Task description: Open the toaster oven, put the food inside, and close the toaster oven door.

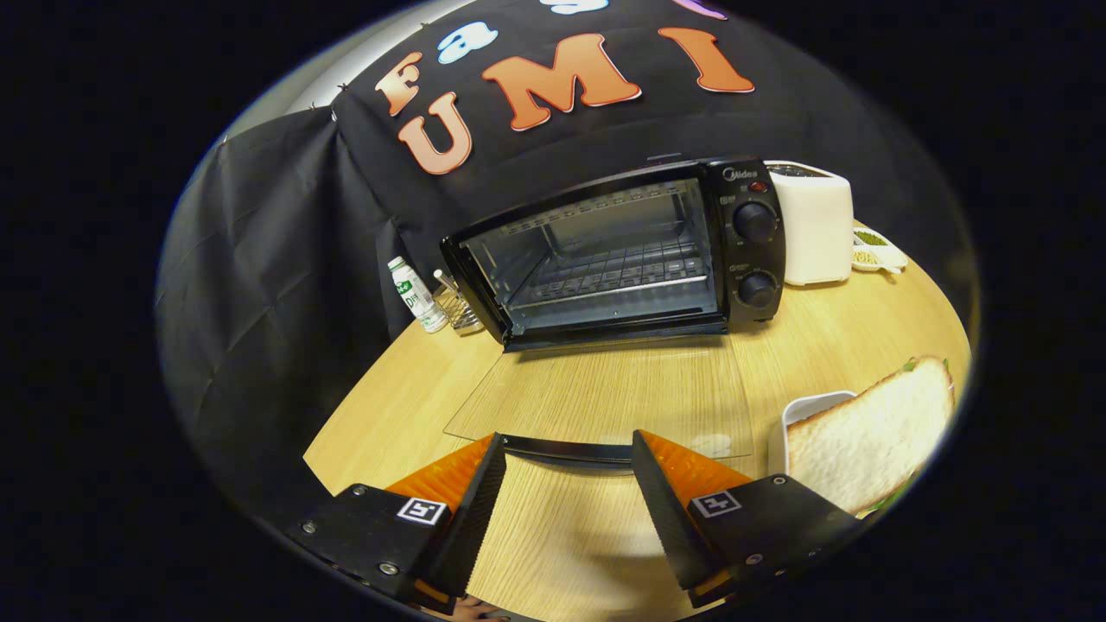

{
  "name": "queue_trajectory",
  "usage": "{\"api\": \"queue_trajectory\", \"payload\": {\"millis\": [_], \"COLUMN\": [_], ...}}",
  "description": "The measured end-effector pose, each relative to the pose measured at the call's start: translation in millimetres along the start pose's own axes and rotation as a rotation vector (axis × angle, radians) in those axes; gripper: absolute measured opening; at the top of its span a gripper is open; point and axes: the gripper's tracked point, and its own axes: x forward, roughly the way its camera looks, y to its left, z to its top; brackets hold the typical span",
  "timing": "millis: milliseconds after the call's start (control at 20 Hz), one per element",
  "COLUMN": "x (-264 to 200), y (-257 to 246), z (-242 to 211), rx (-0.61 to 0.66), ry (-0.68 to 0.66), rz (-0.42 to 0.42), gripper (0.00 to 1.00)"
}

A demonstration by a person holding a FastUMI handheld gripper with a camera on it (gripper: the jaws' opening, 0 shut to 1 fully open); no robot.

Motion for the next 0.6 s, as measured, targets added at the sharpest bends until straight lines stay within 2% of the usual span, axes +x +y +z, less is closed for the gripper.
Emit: {"api": "queue_trajectory", "payload": {"millis": [100, 250, 400, 600], "x": [-23, -54, -83, -104], "y": [-10, -43, -78, -129], "z": [16, 45, 66, 68], "rx": [-0.013, -0.028, -0.03, 0.048], "ry": [-0.033, -0.09, -0.138, -0.095], "rz": [0.0, -0.062, -0.124, -0.166], "gripper": [0.88, 0.96, 0.99, 0.98]}}
